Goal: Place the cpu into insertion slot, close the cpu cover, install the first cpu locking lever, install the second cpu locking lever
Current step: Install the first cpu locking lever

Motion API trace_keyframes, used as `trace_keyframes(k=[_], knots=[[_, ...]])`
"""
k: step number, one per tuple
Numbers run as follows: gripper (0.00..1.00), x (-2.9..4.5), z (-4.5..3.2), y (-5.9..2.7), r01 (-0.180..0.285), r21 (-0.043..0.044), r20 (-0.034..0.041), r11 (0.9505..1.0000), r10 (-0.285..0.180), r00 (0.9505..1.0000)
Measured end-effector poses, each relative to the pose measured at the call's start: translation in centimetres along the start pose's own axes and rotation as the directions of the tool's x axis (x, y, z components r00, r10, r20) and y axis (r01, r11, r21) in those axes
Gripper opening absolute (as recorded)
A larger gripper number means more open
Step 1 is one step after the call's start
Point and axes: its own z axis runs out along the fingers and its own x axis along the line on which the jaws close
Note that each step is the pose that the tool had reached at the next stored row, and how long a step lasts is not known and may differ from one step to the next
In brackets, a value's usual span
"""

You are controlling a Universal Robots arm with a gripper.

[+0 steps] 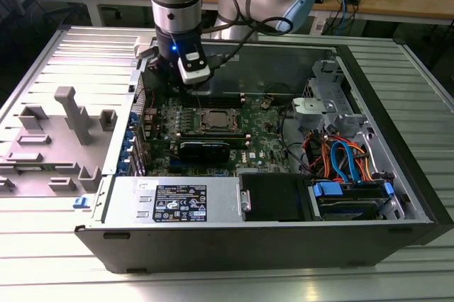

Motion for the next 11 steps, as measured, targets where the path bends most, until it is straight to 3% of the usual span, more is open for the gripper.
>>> trace_keyframes(k=[3, 7, 11], knots=[[0.11, 0.01, 0.01, 0.16, 0.032, 0.0002, -0.0037, 0.9995, -0.032, 0.9995], [0.11, 0.02, 0.02, 0.3, 0.114, -0.0001, -0.0092, 0.9935, -0.114, 0.9935], [0.11, 0.16, 0.1, 1.48, 0.135, 0.0, -0.0109, 0.9909, -0.135, 0.9908]])
